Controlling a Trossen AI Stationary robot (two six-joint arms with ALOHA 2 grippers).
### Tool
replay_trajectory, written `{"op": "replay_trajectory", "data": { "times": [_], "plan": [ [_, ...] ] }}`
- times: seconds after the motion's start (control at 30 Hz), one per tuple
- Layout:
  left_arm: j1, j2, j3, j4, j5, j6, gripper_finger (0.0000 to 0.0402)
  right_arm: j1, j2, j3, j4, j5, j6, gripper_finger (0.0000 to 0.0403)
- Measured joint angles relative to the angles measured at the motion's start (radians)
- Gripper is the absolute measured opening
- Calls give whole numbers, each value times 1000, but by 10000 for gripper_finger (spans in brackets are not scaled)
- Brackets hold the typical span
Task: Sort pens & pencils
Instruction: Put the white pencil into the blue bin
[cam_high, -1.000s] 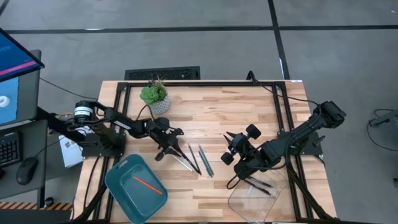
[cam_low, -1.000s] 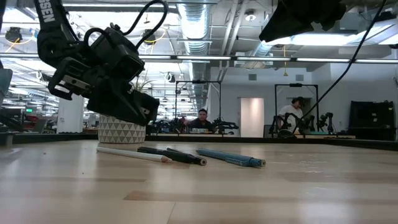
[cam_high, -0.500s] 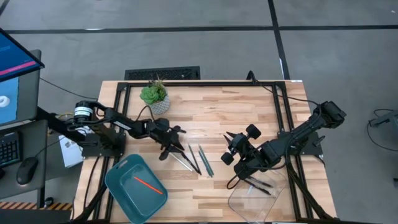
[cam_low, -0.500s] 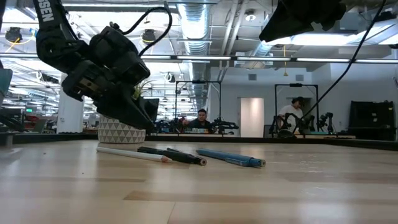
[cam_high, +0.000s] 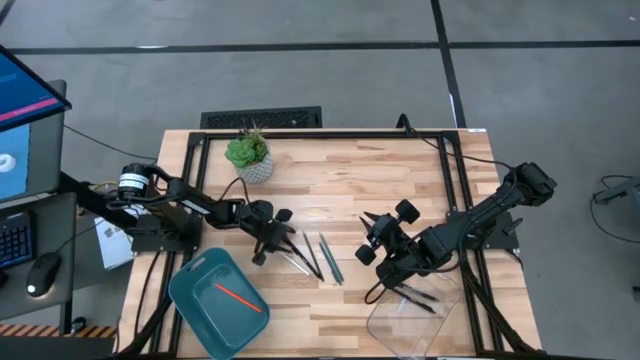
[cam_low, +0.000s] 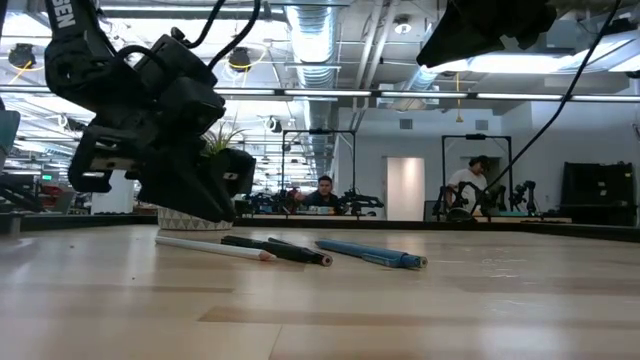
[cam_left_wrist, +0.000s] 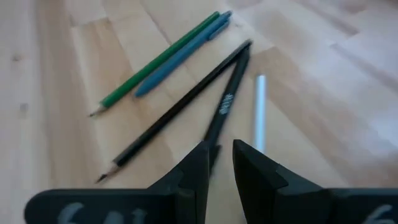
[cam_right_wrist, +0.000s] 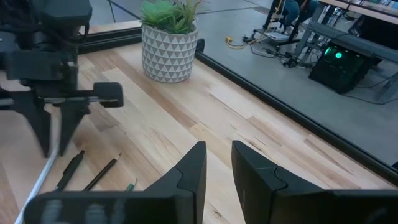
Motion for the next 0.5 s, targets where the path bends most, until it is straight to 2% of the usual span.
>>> {"op": "replay_trajectory", "data": {
  "times": [0.17,0.5],
  "plan": [
    [-19,0,0,4,134,-18,64,0,0,0,0,0,0,98],
    [-25,0,0,-6,120,19,64,0,0,0,0,0,0,98]
  ]
}}
